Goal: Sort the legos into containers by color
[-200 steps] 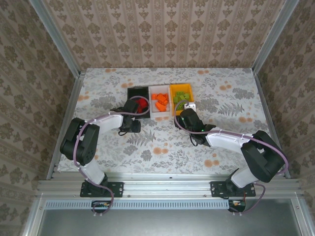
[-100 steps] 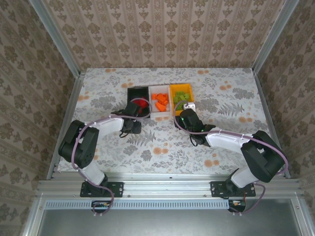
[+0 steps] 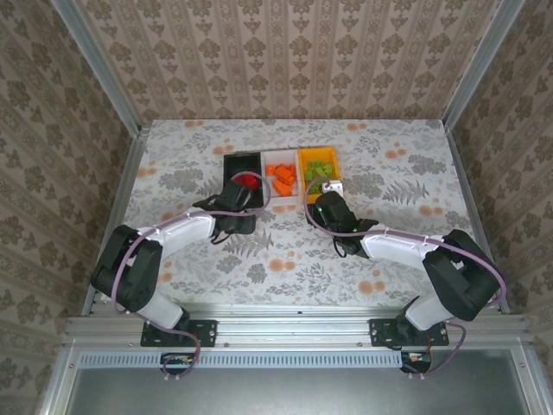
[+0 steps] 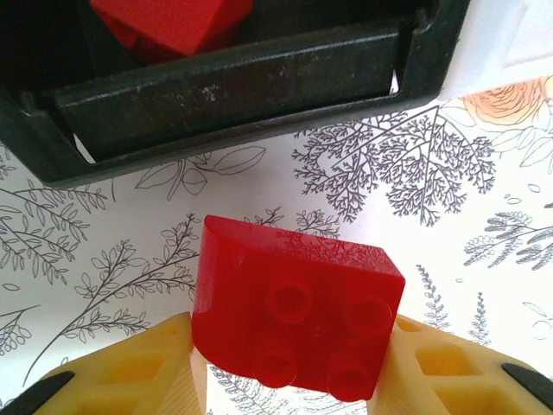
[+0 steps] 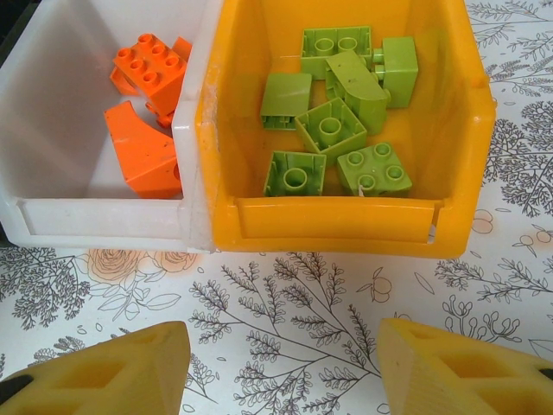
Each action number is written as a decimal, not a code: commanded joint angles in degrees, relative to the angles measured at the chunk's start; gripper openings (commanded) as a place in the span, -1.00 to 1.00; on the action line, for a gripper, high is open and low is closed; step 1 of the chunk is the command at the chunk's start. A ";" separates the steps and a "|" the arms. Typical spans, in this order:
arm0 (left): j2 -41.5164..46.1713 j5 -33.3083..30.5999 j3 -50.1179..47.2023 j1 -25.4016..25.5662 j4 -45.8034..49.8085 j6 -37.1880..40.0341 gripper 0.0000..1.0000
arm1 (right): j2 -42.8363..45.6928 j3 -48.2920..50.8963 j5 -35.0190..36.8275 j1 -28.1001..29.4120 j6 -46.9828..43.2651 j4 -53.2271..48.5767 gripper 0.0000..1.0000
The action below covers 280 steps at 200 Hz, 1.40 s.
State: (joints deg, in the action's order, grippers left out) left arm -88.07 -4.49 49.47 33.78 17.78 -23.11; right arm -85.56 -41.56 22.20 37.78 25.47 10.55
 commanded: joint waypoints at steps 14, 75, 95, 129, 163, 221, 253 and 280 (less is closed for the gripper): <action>2.66 -0.59 0.16 0.67 1.84 -1.11 -0.13 | 0.68 -1.24 1.38 0.54 -0.69 0.38 0.20; 2.18 -1.21 6.60 0.42 4.66 0.84 -0.13 | 1.18 -1.15 1.91 0.60 -1.00 0.25 0.20; 0.36 -1.46 10.68 -0.15 5.91 2.19 -0.13 | 1.21 -1.15 2.11 0.56 -1.13 0.11 0.19; -4.81 -1.82 19.41 -3.17 7.98 4.85 -0.13 | 1.36 -1.24 2.52 0.54 -1.38 0.09 0.19; -13.99 1.54 28.88 -6.71 10.27 6.36 -0.13 | 1.88 -1.07 2.68 0.54 -1.62 -0.02 0.20; -19.68 1.26 37.07 -7.07 13.51 6.77 0.56 | 2.32 -1.07 2.92 0.53 -1.82 -0.06 0.21; -13.00 -0.93 35.25 -7.06 13.42 7.03 0.69 | 2.23 -0.98 2.86 0.50 -1.81 0.02 0.21; -3.17 -2.55 30.14 -6.74 12.57 5.72 0.79 | 2.64 -0.65 2.77 0.62 -1.85 0.48 0.22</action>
State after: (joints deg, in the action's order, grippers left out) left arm -101.73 -4.75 82.94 26.63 30.35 -16.88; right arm -84.68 -41.56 23.66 37.93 24.16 10.55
